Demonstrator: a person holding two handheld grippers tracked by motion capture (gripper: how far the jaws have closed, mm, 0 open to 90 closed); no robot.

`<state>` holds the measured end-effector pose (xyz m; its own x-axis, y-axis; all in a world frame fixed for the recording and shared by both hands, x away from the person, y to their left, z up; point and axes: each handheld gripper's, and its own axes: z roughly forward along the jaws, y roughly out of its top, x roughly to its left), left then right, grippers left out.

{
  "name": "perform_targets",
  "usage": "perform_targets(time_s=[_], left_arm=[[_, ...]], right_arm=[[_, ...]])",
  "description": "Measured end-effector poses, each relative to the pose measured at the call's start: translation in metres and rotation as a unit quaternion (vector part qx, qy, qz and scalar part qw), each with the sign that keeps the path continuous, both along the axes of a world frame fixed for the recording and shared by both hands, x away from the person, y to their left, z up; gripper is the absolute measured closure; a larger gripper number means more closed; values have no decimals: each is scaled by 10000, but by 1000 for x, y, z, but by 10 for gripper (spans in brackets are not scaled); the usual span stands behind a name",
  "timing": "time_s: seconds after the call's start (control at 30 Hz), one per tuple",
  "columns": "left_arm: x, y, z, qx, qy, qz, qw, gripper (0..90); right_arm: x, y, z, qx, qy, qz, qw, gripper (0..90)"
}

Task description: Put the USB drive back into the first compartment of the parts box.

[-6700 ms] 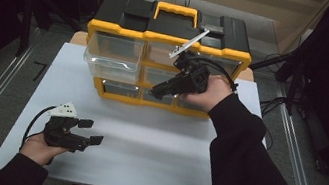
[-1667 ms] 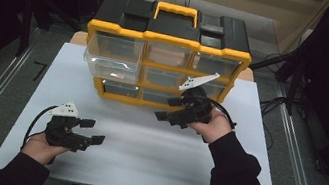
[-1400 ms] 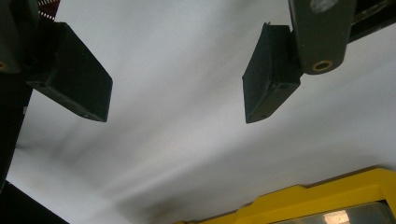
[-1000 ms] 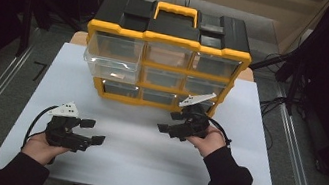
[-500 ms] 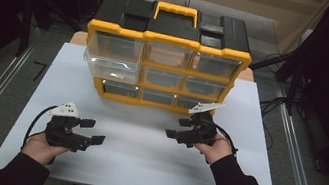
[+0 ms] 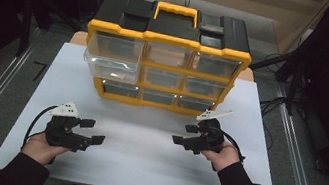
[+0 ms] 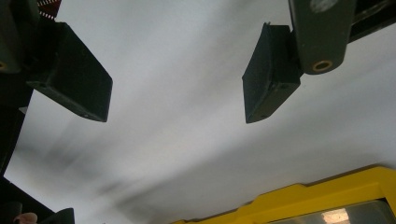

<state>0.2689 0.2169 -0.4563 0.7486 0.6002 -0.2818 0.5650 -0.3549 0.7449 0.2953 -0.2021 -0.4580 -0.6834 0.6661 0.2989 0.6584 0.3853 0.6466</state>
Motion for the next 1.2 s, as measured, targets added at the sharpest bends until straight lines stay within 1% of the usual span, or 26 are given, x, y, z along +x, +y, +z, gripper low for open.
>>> perform_targets(time_s=[0.13,0.3,0.5,0.57,0.83,0.93,1.0,1.1,1.13,1.2], left_arm=[[1,1,0,-8,-13,36,10000,252],[0,1,1,9,0,30,10000,252],[0,1,0,-32,-6,50,10000,252],[0,1,0,16,10,39,10000,252],[0,1,0,-13,2,35,10000,252],[0,2,0,17,14,43,10000,252],[0,2,0,4,15,83,10000,252],[1,4,0,-52,45,70,10000,253],[1,4,0,-115,66,78,9999,252],[2,4,0,-127,75,71,9999,252]], right_arm=[[-5,-6,-2,-23,85,-73,9999,245],[-11,-16,-7,1,57,-154,9999,245],[-17,-27,-10,-1,57,-244,9997,245],[-19,-29,-12,-15,76,-301,9995,245],[-28,-42,-18,-30,87,-409,9991,245],[-31,-48,-19,-9,77,-481,9988,245],[-34,-52,-20,12,57,-536,9985,245],[-38,-58,-23,5,69,-579,9983,245],[-39,-59,-24,9,69,-586,9983,245],[-42,-63,-25,12,46,-599,9982,245]])
